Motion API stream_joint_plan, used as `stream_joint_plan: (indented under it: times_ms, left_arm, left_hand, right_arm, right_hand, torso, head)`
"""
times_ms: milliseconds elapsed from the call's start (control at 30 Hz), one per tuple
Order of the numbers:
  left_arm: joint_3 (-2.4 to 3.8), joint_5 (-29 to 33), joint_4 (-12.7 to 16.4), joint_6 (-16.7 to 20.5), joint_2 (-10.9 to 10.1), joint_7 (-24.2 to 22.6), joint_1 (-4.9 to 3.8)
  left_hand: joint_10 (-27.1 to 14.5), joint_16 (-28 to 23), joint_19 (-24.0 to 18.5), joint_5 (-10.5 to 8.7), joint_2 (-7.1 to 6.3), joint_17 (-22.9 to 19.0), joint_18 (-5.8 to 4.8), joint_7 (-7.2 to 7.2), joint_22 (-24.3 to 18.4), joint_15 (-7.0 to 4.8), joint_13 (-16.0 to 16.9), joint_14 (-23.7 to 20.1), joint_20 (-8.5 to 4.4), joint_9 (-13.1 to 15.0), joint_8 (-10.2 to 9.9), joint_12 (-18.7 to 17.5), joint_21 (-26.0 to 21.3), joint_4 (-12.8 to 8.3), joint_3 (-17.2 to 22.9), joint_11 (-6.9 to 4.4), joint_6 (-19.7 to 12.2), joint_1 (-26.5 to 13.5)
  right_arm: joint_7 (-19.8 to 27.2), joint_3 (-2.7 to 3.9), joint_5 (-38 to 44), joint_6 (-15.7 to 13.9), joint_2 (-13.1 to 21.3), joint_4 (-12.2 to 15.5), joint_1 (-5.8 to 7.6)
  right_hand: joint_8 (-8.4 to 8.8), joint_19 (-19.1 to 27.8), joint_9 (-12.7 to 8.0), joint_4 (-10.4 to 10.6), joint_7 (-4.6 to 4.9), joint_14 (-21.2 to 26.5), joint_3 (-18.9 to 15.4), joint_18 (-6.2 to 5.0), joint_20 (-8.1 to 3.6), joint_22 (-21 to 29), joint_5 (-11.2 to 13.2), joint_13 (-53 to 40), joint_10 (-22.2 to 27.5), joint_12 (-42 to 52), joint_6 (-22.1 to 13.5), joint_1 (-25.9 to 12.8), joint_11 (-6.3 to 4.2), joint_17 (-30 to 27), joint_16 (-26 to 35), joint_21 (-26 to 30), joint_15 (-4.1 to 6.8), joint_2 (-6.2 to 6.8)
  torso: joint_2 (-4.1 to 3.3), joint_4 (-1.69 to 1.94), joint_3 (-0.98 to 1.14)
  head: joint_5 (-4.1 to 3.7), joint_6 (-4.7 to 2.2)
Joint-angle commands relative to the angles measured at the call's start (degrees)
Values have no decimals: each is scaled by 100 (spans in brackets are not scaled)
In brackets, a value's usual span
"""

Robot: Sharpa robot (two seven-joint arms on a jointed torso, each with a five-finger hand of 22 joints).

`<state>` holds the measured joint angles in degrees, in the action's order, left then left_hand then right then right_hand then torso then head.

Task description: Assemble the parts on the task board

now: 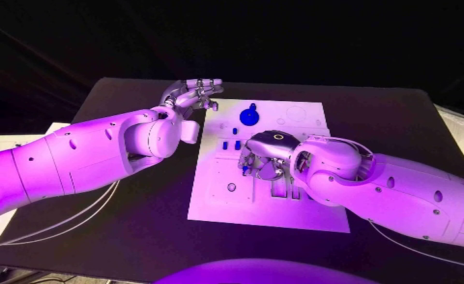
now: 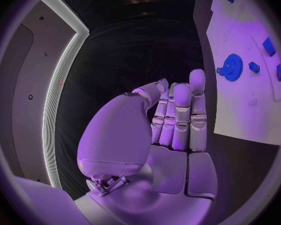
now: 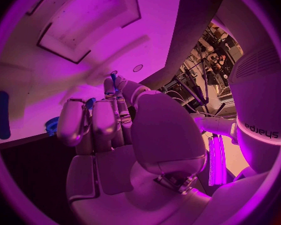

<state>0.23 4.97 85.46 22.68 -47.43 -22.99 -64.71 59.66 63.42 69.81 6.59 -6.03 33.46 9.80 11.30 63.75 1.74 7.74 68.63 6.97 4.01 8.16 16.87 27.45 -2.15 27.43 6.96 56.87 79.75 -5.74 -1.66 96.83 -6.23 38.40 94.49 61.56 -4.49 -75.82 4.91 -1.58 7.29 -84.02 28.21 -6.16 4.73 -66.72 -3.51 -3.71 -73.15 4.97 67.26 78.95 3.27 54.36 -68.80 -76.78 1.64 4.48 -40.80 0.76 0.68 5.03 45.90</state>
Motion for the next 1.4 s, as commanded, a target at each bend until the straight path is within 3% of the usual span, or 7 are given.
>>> stream_joint_plan:
  times_ms: [33,400,1000,1400]
  left_arm:
    - [4,-28,4,-143,10,16,-1]
    - [4,-28,3,-115,13,3,-1]
    - [4,-28,-31,-115,12,-1,-1]
    - [4,-28,-33,-116,14,3,-1]
  left_hand:
    - [-39,-29,-12,27,-8,-5,52,1,8,-5,9,-48,11,-8,19,5,-38,-18,-7,-9,-57,38]
    - [-39,-29,-12,27,-8,-5,52,1,8,-5,9,-48,11,-8,19,5,-38,-18,-7,-9,-57,38]
    - [-58,-22,-15,27,-10,-1,52,4,10,-2,9,-48,13,-9,23,18,-38,-22,-10,-6,-70,33]
    - [-68,-24,-17,28,-10,-11,52,6,11,-1,9,-52,14,-9,25,24,-39,-23,-10,-5,-77,31]
  right_arm:
    - [-26,-32,135,282,-21,-58,-34]
    - [-38,-46,185,309,-61,-107,-62]
    - [94,-47,64,18,57,-2,-76]
    - [104,-47,39,20,47,-3,-81]
  right_hand:
    - [-35,-32,5,1,-10,-124,-26,106,6,-5,-22,-5,12,-19,45,-27,3,2,-29,-20,-33,-50]
    - [-39,-28,10,3,-16,-121,-42,104,9,-5,-32,-9,-4,-20,56,-40,-2,1,-33,-21,-33,-49]
    - [-43,-13,19,-9,-26,-108,-50,100,9,2,-120,-12,-33,-29,75,-41,-12,-31,-25,-20,-26,-67]
    - [-43,-13,19,-9,-26,-108,-50,100,9,2,-120,-12,-33,-29,75,-41,-12,-31,-25,-20,-26,-67]
  torso:
    - [-5,3,-4]
    - [-4,3,-4]
    - [-3,-1,3]
    - [-3,1,-5]
  head:
    - [-1,2]
    - [11,24]
    - [18,28]
    - [16,29]
